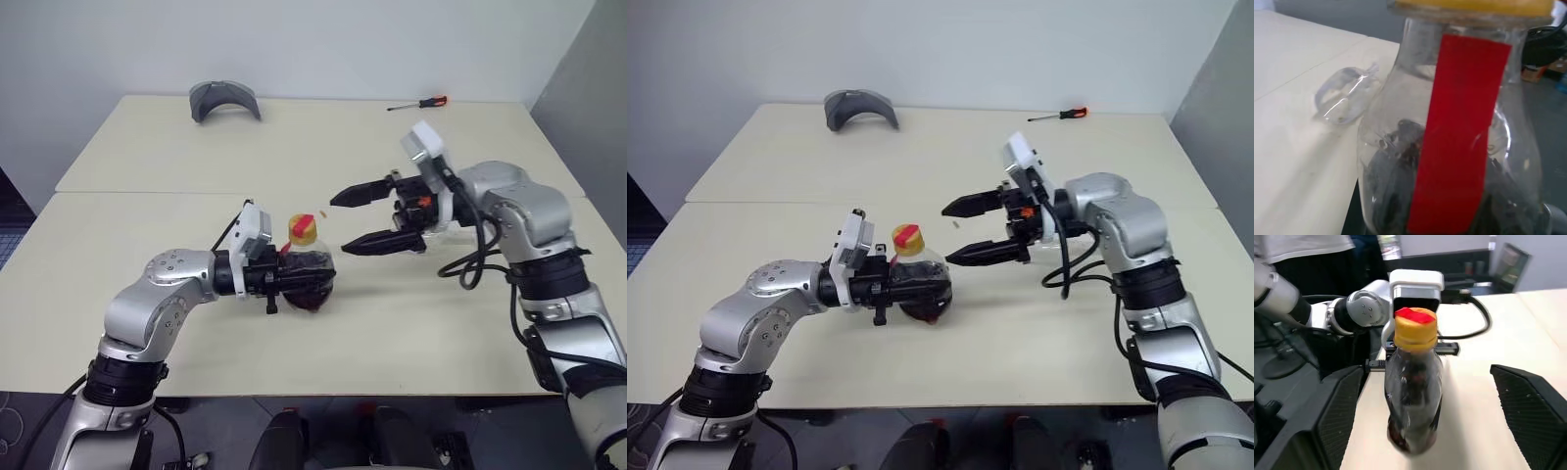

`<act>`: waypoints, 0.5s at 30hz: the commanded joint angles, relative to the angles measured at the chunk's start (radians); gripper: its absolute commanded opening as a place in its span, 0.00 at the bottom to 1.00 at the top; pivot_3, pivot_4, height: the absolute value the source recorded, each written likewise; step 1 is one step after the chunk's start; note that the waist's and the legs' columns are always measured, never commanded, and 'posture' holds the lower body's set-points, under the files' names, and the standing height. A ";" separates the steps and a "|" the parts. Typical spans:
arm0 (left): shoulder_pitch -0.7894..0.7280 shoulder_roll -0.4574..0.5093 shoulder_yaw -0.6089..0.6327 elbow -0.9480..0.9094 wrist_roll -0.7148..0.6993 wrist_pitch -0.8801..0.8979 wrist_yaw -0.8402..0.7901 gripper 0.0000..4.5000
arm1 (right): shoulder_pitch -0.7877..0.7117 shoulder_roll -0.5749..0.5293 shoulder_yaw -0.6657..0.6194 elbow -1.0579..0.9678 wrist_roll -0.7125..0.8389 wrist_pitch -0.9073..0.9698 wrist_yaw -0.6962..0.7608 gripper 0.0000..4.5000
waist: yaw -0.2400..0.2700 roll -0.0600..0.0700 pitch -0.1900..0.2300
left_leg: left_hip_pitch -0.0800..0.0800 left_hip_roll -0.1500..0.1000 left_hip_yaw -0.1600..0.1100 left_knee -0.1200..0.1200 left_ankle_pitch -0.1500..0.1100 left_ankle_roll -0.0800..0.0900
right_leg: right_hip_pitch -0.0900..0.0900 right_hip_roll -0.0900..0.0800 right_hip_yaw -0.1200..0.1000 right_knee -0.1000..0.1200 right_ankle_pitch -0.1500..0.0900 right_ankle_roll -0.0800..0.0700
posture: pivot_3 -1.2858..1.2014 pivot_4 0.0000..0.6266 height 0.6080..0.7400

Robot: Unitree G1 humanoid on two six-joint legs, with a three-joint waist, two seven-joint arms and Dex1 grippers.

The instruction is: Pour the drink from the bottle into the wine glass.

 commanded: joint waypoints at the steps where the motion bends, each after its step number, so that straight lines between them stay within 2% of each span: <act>1: -0.074 -0.032 0.011 0.097 0.054 -0.094 0.026 0.24 | 0.059 -0.008 -0.101 -0.177 0.055 0.096 -0.170 1.00 | 0.001 0.000 0.000 | 0.000 0.000 0.000 0.000 0.000 0.000 | 0.000 0.000 0.000 0.000 0.000 0.000 | 0.52 0.24 1.00; 4: -0.113 -0.058 0.001 0.162 0.081 -0.135 0.022 0.24 | 0.087 0.020 -0.138 -0.259 0.070 0.150 -0.308 1.00 | -0.001 0.000 0.000 | 0.000 0.000 0.000 0.000 -0.001 0.001 | 0.000 0.000 0.000 0.001 0.000 0.000 | 0.52 0.24 1.00; 9: -0.203 -0.097 -0.015 0.301 0.130 -0.205 -0.003 0.24 | 0.084 0.097 -0.111 -0.309 -0.011 0.162 -0.542 1.00 | -0.007 0.000 0.000 | -0.001 0.000 0.001 0.000 0.000 -0.001 | -0.001 0.000 0.000 0.001 0.000 0.000 | 0.52 0.24 1.00; 15: -0.251 -0.134 -0.032 0.367 0.151 -0.238 -0.027 0.24 | 0.045 0.163 -0.083 -0.301 -0.020 0.182 -0.634 1.00 | -0.010 0.000 0.000 | -0.003 0.000 0.001 0.000 0.000 -0.001 | -0.003 0.000 0.000 0.001 0.000 0.000 | 0.52 0.24 1.00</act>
